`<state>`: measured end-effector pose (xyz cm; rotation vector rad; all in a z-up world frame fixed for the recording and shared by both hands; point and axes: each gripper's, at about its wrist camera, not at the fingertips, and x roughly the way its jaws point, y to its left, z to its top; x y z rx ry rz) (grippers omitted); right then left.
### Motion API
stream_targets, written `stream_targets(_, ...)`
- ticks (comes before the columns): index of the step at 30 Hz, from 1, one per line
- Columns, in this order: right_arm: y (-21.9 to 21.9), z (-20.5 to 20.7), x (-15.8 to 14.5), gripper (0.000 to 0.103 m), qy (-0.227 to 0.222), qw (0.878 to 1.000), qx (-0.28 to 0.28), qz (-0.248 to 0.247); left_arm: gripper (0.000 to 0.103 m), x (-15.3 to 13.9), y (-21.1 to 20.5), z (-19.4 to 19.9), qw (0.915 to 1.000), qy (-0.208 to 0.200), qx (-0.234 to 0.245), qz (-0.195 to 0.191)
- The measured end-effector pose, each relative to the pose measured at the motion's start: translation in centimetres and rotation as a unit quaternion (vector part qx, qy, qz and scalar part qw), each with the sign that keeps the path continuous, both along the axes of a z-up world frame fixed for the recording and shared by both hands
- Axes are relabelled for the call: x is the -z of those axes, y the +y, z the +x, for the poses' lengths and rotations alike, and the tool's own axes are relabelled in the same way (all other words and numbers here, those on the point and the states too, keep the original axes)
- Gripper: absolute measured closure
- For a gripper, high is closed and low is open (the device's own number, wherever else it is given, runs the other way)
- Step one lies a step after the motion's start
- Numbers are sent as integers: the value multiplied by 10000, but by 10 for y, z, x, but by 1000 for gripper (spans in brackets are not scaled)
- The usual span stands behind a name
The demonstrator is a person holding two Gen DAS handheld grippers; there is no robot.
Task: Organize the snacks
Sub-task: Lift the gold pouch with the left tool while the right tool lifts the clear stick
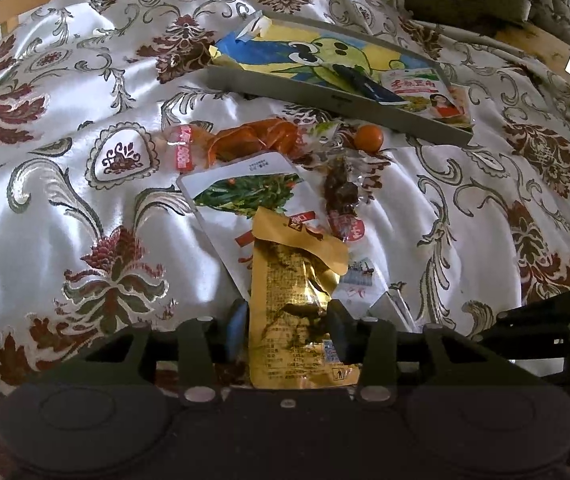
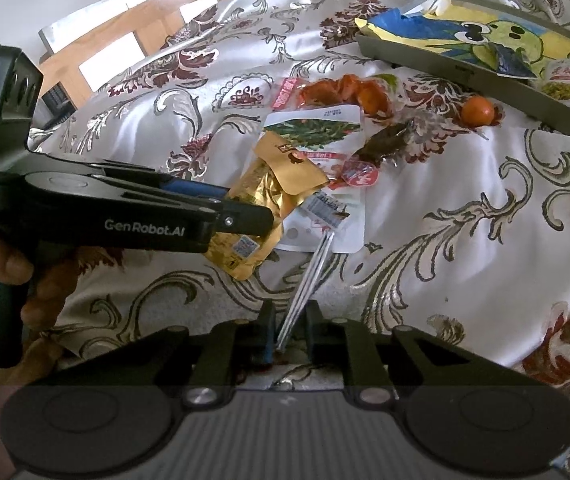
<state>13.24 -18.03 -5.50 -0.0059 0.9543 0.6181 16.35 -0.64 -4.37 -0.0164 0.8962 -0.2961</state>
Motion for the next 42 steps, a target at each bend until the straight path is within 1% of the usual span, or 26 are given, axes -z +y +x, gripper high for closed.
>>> stream_targets(5, -1, 0, 0, 88, 19, 10000, 38, 63, 61, -2, -1, -3, 9999, -60, -148, -8)
stream_targets(10, -7, 4, -1, 91, 168, 9994, 192, 241, 63, -3, -2, -8, 9997, -101, -198, -40)
stream_targets(16, -7, 2, -4, 95, 20, 9996, 266, 123, 69, -8, -1, -12, 9993, -135, -318, -137)
stream_targets(24, -9, -1, -8, 95, -100, 9992, 363, 151, 71, -7, -7, -21, 9993, -183, -289, -170)
stream_targets(27, -11, -1, -10, 95, -138, 9989, 421, 137, 73, -9, -8, -23, 9990, -201, -308, -241)
stream_targets(29, -12, -1, -10, 95, -154, 9988, 450, 152, 73, -10, -9, -24, 9991, -228, -294, -208)
stream_targets(33, -13, -1, -11, 96, -172, 9985, 492, 137, 73, -8, -13, -24, 9994, -224, -250, -103)
stream_targets(35, -12, -1, -10, 96, -182, 9985, 514, 83, 73, -6, -14, -23, 9994, -206, -243, -110)
stream_targets(40, -11, 1, -8, 95, -169, 9985, 523, -23, 68, -2, -16, -20, 9997, -174, -152, -87)
stream_targets(42, -10, 1, -6, 95, -145, 9985, 519, -49, 67, 0, -17, -19, 9998, -153, -105, -81)
